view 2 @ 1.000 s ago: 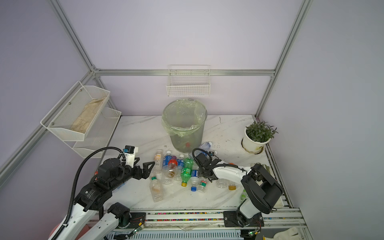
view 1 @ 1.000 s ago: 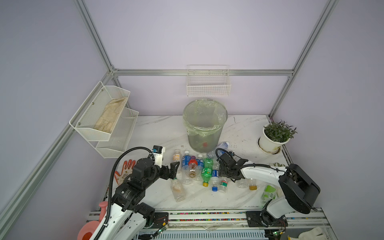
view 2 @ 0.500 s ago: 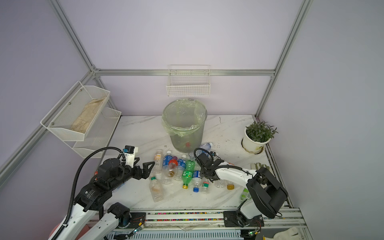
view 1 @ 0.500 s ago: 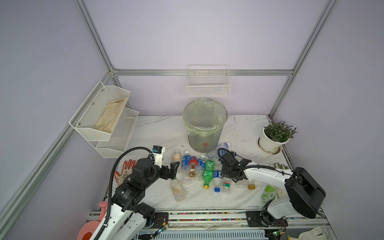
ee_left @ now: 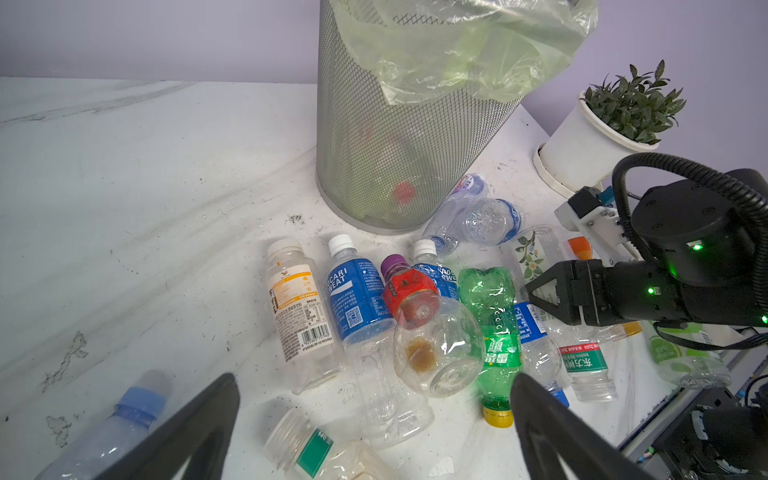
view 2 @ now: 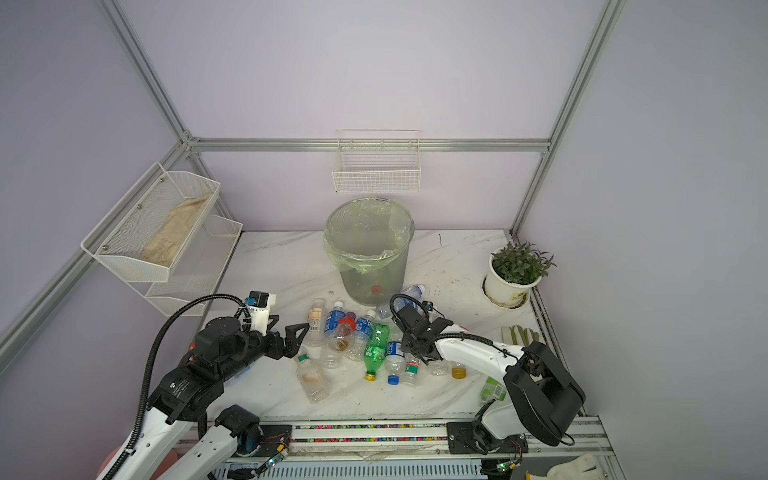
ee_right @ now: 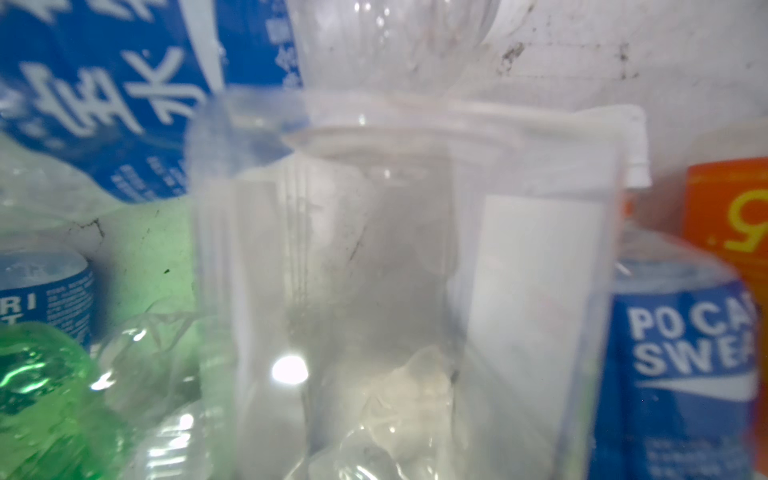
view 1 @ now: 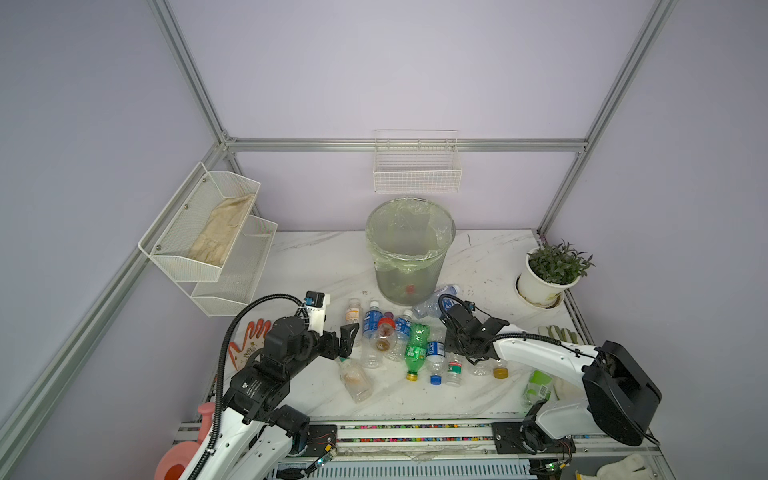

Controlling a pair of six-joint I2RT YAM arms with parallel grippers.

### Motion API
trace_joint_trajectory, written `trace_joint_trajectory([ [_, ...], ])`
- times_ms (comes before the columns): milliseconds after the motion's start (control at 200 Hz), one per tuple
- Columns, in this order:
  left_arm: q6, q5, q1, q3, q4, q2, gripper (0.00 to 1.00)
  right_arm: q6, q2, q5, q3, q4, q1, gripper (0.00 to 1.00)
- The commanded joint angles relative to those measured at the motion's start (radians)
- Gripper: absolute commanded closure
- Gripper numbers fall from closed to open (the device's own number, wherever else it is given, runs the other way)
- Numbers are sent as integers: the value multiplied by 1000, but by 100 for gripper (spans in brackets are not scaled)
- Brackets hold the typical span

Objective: Throw the plastic bottles in the bin
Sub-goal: 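Close the right gripper on the clear bottle and pull it from the cluster, then lift the clear bottle with the right gripper over the bin and release it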

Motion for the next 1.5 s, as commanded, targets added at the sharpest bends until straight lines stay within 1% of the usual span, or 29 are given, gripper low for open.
trace_joint_trajectory([
  [0,9,3,-5,-30,29,-6,0,18,-33,23,38,-53,5,58],
  [50,10,2,-4,-30,29,-6,0,15,-33,22,47,-63,5,58],
  [70,10,2,-4,-30,29,-7,0,15,-64,23,52,-68,5,59],
  [250,11,8,-4,-30,29,3,0,12,-138,37,88,-103,5,58],
  [440,10,10,-5,-30,29,2,0,-8,-260,44,99,-89,5,58],
  [690,10,16,-4,-30,29,6,0,-89,-374,75,166,-74,5,58],
  [825,8,15,-4,-30,29,7,0,-128,-396,99,225,-61,5,58],
  [1130,8,15,-7,-30,29,7,0,-226,-397,110,358,5,5,58],
  [1495,10,22,-6,-30,29,12,0,-289,-419,108,430,99,5,57],
])
